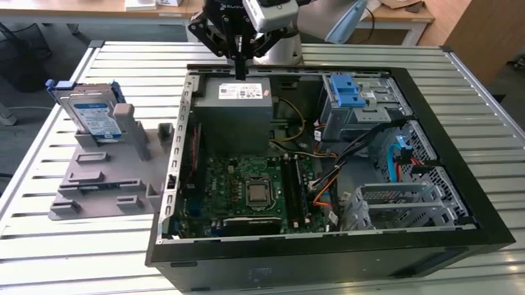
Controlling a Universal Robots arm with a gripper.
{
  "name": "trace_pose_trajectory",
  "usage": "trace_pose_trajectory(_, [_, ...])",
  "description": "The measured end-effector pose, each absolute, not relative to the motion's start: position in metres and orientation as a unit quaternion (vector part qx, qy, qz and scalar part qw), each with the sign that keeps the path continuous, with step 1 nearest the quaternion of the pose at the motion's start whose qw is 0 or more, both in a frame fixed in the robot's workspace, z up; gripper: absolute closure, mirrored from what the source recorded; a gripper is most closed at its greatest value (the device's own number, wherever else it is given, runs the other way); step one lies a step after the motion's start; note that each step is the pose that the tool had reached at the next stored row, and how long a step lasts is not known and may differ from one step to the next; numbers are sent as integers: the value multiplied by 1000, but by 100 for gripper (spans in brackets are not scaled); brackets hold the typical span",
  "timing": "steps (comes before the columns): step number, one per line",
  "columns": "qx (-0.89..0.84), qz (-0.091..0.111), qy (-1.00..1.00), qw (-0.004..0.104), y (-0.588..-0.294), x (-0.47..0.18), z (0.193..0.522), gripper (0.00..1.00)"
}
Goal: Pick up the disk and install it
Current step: 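Reach for the disk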
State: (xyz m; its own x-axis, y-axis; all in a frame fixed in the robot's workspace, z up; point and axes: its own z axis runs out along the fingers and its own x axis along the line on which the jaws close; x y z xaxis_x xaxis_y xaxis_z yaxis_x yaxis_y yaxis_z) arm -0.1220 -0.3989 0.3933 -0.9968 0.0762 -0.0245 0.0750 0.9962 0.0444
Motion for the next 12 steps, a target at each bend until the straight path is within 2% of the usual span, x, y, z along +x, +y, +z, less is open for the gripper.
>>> trace_pose_trajectory(12, [38,22,999,13,-399,-130,393,89])
